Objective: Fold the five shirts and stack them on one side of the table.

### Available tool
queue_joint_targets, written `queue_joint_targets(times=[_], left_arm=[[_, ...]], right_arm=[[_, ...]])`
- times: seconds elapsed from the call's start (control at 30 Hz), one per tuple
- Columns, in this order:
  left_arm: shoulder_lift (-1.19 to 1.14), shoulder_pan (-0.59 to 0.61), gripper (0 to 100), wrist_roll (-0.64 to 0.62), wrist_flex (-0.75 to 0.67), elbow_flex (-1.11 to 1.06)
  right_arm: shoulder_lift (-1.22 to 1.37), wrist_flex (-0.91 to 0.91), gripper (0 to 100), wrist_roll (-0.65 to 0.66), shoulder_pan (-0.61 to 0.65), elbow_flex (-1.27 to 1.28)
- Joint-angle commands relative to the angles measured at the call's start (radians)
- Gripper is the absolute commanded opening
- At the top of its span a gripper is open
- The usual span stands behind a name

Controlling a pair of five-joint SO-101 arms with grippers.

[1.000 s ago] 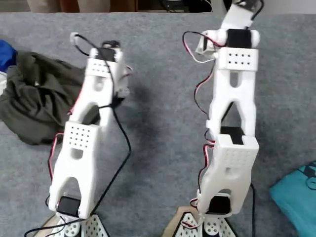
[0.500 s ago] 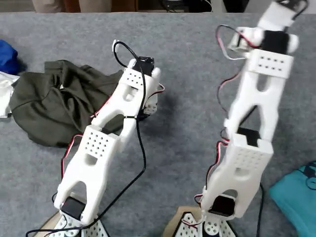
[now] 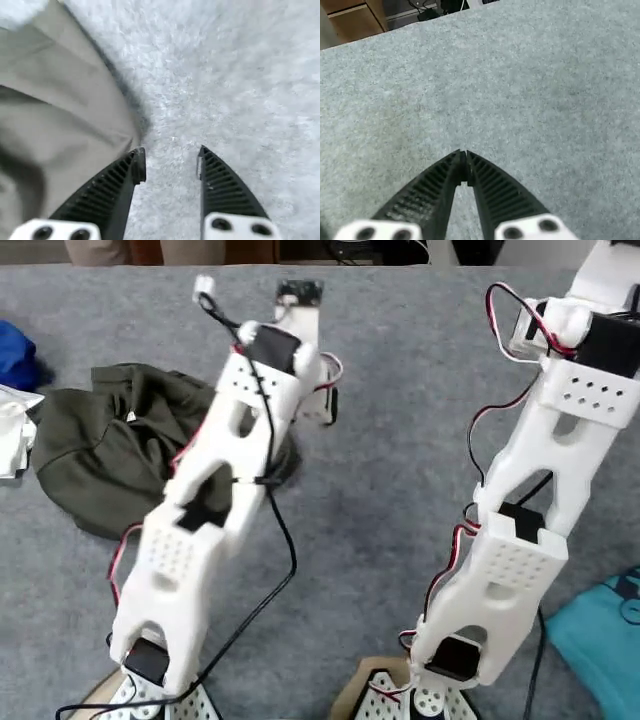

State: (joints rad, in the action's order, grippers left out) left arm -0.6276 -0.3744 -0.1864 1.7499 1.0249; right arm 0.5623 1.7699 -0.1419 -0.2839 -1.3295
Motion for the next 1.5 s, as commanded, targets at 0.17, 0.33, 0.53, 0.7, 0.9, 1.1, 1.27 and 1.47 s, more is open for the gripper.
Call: queue_joint_targets(times=[0.17,0.33,0.53,0.7,0.9,1.1,1.27,1.47], left_arm=[[0.489,0.278,31,0.002,0.014,-0.359],[0.668,0.605,31,0.014,0.005,-0.557],[0.645,0.956,31,0.074,-0.169,-0.741],[0.504,1.074,31,0.074,-0.370,-0.881],[0.268,1.092,31,0.074,-0.440,-0.867],[0.085,1.083,16,0.074,-0.439,-0.752],[0.045,1.049,1,0.071,-0.387,-0.684],[0.096,0.999,2,0.066,-0.210,-0.453]], right_arm=[[-0.085,0.017,0.6,0.014,0.117,-0.035],[-0.117,0.017,0.6,0.052,0.294,0.024],[-0.114,0.012,0.6,0.126,0.429,0.206],[-0.116,0.012,0.6,0.126,0.509,0.325],[-0.116,0.012,0.6,0.124,0.515,0.404],[-0.120,0.012,0.5,0.124,0.518,0.401],[-0.122,0.012,0.5,0.124,0.512,0.401],[-0.124,0.012,0.5,0.124,0.512,0.400]])
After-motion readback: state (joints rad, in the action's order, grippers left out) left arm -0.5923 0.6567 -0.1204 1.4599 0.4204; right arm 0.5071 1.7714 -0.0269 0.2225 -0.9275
